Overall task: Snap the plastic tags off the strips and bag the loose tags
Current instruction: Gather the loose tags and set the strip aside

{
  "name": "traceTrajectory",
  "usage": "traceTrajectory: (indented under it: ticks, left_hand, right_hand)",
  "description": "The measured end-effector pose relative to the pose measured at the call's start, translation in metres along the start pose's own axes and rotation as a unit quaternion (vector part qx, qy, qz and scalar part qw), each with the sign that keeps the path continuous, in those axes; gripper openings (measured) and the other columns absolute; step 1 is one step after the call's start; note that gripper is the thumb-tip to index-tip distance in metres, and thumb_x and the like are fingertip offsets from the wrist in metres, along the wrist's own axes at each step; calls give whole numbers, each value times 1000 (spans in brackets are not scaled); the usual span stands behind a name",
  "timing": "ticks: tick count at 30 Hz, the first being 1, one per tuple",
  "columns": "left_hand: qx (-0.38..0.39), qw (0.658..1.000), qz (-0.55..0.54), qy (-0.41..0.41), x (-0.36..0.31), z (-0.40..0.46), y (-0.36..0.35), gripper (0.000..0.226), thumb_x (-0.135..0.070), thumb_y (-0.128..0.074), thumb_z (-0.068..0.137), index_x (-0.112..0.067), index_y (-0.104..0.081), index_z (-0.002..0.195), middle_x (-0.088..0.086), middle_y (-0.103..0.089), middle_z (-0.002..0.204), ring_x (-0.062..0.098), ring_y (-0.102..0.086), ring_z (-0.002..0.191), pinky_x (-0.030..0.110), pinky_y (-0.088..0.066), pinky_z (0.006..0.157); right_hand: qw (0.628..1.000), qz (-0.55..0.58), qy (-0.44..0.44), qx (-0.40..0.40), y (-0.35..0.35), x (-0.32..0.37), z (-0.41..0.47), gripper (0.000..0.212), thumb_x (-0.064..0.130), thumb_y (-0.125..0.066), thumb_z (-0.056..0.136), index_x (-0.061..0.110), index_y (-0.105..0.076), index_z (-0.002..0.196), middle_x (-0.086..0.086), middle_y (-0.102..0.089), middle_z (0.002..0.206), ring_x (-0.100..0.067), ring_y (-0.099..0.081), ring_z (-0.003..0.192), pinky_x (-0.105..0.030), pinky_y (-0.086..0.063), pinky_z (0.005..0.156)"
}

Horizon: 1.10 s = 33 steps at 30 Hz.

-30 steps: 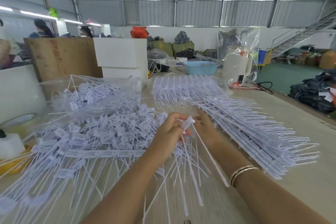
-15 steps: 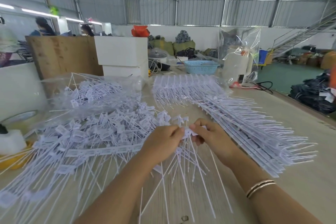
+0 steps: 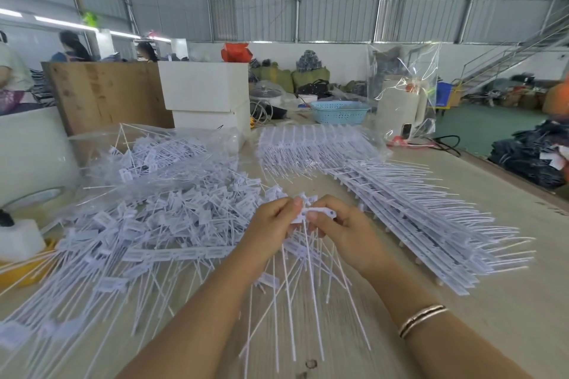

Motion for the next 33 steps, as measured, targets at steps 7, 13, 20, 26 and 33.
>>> traceTrajectory:
  ticks: [7,13,20,26,33]
  left_hand:
    - [-44,998,-40,6,3,7,16,50,-29,-40,100,-22,-46,51,-7,-45,48,7,-40,48,23,-33,59]
    - [21,995,88,-36,1,3,1,33,-5,-38,91,-25,-53,69,-4,-50,58,11,-44,55,26,-35,57]
    - [28,969,217,-116,-9,-5,-9,22,-22,-35,100,-43,-37,94,11,-54,69,34,-57,67,48,-47,63]
    - [-24,922,361,-142,-19,-7,-3,15,-31,-29,101,-27,-44,101,-7,-52,73,11,-51,57,33,-45,57]
    - [3,885,460,-73,-9,-4,-3,47,-41,-27,100,-23,-40,59,-4,-46,54,13,-45,49,27,-33,50]
  right_hand:
    - [990,51,-22,-131,40,-14,5,24,30,-51,93,30,-55,69,10,-61,72,-6,-53,62,-9,-42,64]
    - [976,-75,-170,-114,28,-53,13,20,38,-43,98,28,-48,114,9,-51,112,-14,-48,112,-30,-39,91]
    - [984,-124,-122,-22,7,-18,-1,38,53,-39,92,26,-66,88,11,-61,91,6,-52,91,-17,-33,86]
    - [993,-56,-104,-29,3,-11,-1,27,23,-53,95,5,-61,76,-12,-61,76,-28,-53,74,-36,-42,76]
    - [994,16,-106,-22,3,-11,-1,25,6,-47,95,9,-51,71,1,-46,67,-7,-45,64,-14,-38,64]
Point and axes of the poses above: each hand's wrist, its own z-axis towards the middle knuckle, its own y-axis out of the back of the hand, x = y × z, the point moved 6 cm from there along z, towards the middle knuckle
